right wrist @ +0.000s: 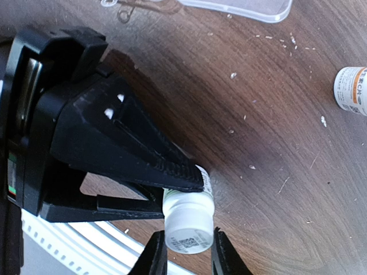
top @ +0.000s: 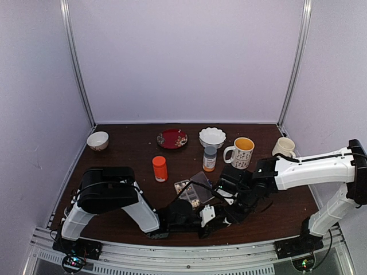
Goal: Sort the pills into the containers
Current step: Screw the lid of the pill bottle onto the pill bottle.
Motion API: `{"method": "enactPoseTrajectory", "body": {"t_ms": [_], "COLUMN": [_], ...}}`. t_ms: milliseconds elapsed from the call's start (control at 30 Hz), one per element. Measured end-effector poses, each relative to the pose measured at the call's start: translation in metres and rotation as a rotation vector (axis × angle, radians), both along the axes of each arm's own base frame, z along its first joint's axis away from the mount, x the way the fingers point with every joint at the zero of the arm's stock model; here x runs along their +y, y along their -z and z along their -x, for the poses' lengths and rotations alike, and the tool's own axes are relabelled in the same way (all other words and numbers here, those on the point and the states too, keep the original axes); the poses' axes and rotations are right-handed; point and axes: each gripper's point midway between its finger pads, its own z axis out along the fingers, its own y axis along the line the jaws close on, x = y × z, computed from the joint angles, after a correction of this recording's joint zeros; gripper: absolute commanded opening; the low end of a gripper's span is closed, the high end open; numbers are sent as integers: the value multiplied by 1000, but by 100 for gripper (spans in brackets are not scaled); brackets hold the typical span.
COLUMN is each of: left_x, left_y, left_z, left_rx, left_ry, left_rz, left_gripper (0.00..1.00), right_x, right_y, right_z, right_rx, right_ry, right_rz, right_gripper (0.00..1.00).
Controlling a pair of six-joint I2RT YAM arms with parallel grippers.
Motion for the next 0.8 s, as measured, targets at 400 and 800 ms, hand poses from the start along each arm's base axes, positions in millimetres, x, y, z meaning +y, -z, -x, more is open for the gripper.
{"method": "enactPoseTrajectory", "body": {"t_ms": [400, 800], "left_x": [0, 3], "left_y": [-1, -1], "left_z": [3, -2], "left_rx": [6, 42], "left_ry": [21, -39], "left_rz": [-5, -81], "left_gripper": [7, 8], "right_x": [-2, 0], "right_y": [-1, 0], "right_z": [4, -3], "right_rx": [32, 78], "right_ry": [-22, 238], "right_rz": [24, -97], "right_gripper": [18, 13]}}
